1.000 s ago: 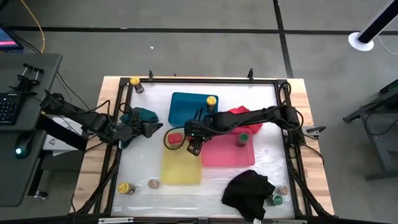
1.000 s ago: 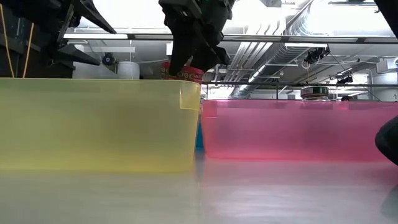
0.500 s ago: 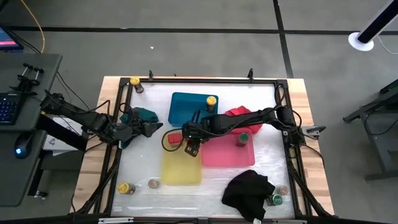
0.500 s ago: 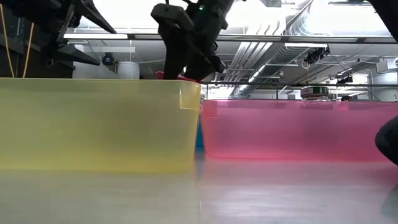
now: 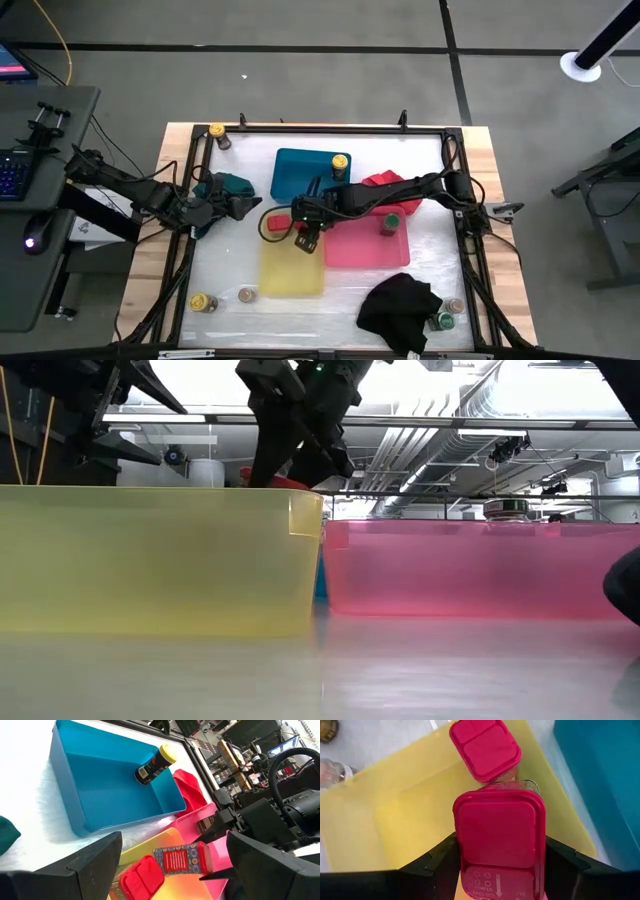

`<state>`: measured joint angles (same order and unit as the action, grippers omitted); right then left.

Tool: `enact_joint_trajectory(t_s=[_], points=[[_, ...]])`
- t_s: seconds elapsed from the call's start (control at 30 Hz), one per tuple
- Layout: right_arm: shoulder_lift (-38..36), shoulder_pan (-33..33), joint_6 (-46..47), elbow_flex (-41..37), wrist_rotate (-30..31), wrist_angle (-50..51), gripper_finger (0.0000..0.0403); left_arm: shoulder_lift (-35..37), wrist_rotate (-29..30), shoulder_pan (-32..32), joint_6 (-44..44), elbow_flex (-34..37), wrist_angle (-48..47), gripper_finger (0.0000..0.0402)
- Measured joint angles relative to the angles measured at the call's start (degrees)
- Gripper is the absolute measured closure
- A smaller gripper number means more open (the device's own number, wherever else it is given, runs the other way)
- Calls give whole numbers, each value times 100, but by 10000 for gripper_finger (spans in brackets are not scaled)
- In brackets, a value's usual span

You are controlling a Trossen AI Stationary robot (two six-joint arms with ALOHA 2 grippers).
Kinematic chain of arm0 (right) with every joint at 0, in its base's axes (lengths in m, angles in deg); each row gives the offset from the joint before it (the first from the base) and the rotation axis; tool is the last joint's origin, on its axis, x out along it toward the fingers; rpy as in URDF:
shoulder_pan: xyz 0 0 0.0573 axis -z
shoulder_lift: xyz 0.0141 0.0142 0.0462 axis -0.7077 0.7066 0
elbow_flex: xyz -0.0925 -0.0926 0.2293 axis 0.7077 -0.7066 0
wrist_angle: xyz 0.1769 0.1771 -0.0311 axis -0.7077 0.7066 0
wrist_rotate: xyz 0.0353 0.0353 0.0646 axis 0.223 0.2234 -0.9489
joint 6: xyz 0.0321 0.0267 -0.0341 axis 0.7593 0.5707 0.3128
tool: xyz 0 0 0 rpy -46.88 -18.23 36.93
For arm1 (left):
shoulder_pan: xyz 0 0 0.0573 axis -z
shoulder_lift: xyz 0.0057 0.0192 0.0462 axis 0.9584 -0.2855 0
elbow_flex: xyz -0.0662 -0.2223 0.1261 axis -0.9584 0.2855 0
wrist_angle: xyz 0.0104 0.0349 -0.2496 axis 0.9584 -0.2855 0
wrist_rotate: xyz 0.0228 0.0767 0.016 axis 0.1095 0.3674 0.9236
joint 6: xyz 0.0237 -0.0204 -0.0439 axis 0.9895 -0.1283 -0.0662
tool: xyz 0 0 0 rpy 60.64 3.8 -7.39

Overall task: Sort spices by type
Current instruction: Put the red spice bottle into the yellow bin

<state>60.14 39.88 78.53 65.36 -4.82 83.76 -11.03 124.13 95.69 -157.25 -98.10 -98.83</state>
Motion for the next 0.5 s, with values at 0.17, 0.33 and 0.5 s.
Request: enact_joint_trajectory(t_s=[0.17, 0.33, 0.5], points=[[2, -9, 0, 0, -38, -229, 192, 0, 2, 0, 0, 0, -2, 57], [1, -9, -196, 0, -275, -96, 192, 0, 0, 0, 0, 0, -2, 57], [2, 16, -565, 13, -275, 392, 192, 0, 0, -2, 0, 0, -2, 57]])
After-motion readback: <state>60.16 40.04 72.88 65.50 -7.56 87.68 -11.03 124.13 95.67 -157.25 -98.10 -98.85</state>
